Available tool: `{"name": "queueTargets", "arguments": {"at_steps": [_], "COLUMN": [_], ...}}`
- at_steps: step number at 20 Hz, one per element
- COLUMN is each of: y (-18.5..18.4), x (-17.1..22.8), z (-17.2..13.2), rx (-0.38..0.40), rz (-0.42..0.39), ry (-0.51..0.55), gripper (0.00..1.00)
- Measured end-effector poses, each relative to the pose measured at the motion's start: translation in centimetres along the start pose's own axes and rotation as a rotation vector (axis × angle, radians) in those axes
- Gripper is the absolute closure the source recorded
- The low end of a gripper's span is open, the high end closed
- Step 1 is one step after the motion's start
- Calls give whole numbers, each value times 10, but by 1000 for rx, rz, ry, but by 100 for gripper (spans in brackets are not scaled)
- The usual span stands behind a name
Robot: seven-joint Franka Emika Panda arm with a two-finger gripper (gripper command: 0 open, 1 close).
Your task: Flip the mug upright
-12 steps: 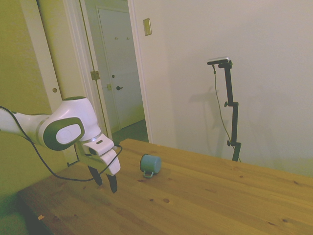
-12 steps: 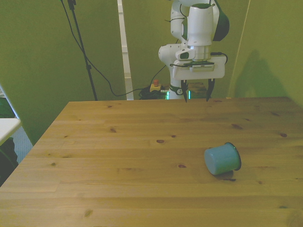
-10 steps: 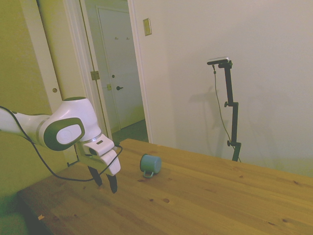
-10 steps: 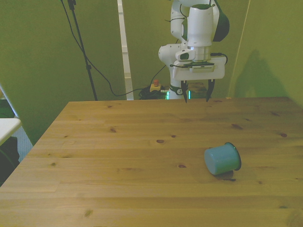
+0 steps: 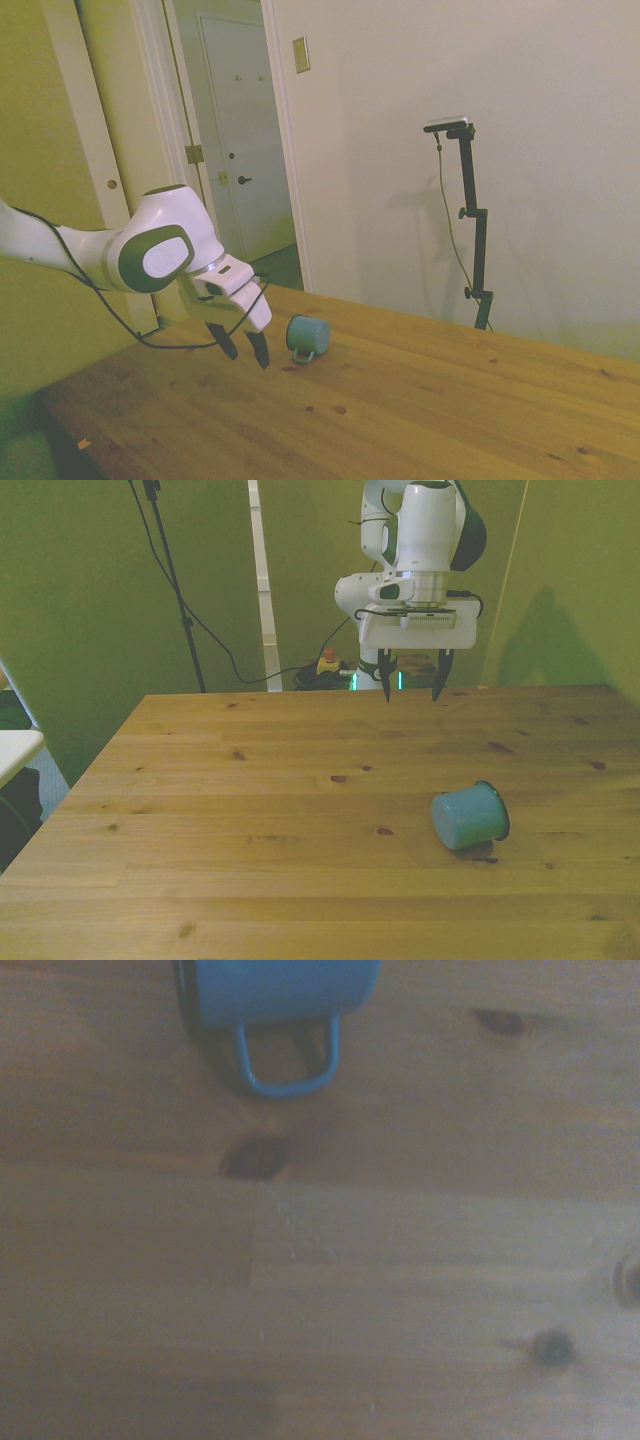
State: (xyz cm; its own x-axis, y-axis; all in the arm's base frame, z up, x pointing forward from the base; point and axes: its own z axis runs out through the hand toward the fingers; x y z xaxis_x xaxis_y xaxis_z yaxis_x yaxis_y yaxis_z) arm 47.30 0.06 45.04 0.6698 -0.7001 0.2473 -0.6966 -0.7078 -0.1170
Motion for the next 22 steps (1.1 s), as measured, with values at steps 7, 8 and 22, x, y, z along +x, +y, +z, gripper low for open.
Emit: {"name": "queueTargets", "arguments": {"at_steps": [7,8,22], "y": [-84,-106,-212], "x": [16,22,-8], "z": [15,24,56], "rx": [-7,-26,-163], "rz": [-11,12,-223], "ry": [48,55,305], "gripper": [0,0,0]}}
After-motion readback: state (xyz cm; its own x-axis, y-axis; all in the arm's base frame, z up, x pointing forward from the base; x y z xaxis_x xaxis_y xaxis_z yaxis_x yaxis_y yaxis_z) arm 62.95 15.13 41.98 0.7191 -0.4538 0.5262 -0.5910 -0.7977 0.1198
